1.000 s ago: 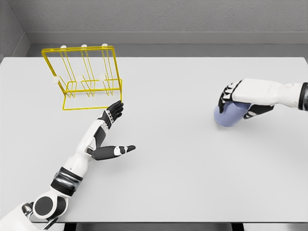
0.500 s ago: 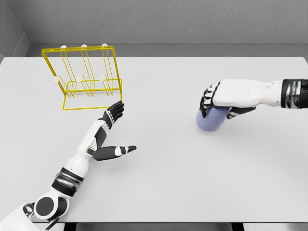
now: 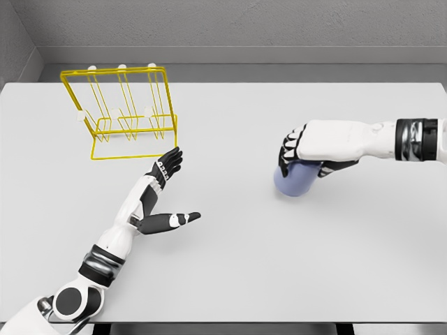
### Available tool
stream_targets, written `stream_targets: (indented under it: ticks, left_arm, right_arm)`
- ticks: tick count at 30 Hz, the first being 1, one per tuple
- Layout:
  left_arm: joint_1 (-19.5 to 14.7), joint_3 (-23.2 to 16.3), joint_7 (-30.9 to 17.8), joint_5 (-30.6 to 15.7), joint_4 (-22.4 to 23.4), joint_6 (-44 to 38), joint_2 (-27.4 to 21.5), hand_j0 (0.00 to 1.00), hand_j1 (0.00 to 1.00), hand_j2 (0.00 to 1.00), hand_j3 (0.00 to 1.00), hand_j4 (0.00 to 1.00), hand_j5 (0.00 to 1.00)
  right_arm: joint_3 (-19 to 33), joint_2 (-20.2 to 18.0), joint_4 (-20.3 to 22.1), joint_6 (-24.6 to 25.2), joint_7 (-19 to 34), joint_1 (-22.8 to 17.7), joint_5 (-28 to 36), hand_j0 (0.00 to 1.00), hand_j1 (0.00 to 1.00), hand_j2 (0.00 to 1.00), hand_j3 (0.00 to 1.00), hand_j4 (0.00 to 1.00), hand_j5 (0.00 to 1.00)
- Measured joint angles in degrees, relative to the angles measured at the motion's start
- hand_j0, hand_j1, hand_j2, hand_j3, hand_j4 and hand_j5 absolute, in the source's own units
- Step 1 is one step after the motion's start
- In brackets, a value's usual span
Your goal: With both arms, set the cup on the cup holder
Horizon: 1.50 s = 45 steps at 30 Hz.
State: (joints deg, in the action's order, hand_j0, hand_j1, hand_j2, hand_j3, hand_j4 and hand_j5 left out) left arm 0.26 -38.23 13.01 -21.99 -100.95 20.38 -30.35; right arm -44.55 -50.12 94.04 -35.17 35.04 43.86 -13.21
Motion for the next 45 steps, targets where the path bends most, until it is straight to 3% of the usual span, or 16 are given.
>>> stream_targets:
  ticks: [18, 45]
  left_arm:
    - [0.26, 0.10, 0.00, 0.00, 0.00, 0.01, 0.05, 1.00, 1.00, 1.00, 1.00, 1.00, 1.00]
    - [0.62, 0.18, 0.00, 0.00, 0.00, 0.26, 0.05, 1.00, 1.00, 1.00, 1.00, 1.00, 1.00]
  right_arm:
    - [-0.95, 3.40, 1.12, 0.00, -0.01, 1.93, -0.18, 0.53, 0.53, 0.53, 0.53, 0.53, 0.53]
    - [-3.85, 11.43, 0.63, 0.00, -0.01, 5.63, -3.72, 0.54, 0.54, 0.54, 0.54, 0.54, 0.54]
